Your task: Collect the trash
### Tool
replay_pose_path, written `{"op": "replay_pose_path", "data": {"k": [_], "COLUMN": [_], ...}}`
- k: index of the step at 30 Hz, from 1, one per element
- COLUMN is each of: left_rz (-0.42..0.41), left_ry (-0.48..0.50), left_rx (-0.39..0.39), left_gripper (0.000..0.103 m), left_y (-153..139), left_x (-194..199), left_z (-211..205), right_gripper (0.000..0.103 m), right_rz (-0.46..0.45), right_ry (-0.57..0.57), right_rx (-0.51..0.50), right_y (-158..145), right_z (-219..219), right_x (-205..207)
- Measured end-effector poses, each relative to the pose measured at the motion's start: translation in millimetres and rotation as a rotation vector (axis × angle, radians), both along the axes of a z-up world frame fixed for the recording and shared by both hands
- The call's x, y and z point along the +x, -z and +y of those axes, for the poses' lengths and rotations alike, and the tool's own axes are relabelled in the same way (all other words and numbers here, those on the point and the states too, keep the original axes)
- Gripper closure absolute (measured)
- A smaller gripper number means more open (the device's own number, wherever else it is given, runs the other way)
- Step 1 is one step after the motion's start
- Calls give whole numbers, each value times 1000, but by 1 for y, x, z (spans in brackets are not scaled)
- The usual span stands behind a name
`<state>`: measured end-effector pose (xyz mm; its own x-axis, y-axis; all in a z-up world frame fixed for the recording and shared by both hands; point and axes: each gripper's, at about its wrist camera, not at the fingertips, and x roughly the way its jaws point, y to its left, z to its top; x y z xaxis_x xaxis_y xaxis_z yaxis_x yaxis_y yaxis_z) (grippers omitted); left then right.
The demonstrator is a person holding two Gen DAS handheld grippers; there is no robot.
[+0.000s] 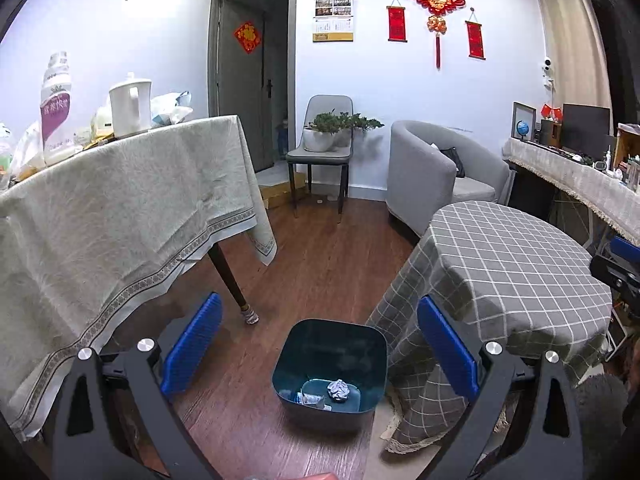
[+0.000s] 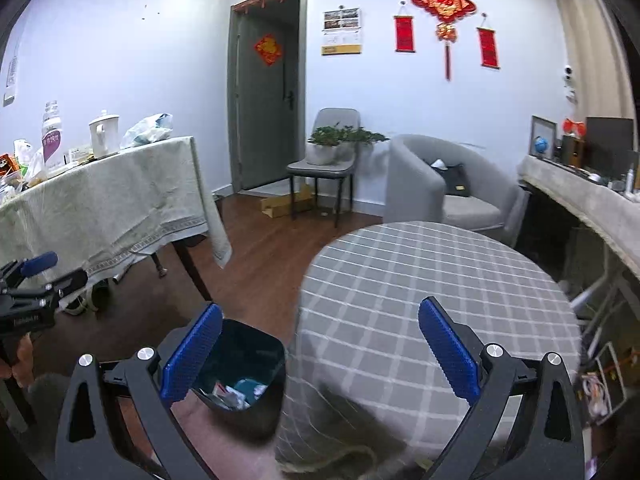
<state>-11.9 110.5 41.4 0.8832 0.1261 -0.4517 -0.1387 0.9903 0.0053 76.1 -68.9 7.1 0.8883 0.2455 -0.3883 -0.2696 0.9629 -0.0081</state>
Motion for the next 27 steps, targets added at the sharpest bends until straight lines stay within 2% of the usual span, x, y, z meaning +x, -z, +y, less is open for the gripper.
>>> {"op": "replay_pose_path", "data": {"k": [5,12,16,27], "left_rz": [-12,-25,-30,-62], "left_ry": [23,60,54,49], "left_rx": [60,80,50,44], "left_gripper": [3,3,3,3], "left_y": [3,10,12,10], "left_x": [-26,-68,-78,-101], "left_z": [-22,-42,-43,-49], "right_gripper": [4,4,4,4], "right_rz": [-16,-32,-45,-43], "right_ry": [54,98,99,113], "right_rx": [39,71,58,73], "right_y": [3,6,7,15], "right_z": [-40,-71,-74,-90], "right_x": [-38,-73,-85,-110]}}
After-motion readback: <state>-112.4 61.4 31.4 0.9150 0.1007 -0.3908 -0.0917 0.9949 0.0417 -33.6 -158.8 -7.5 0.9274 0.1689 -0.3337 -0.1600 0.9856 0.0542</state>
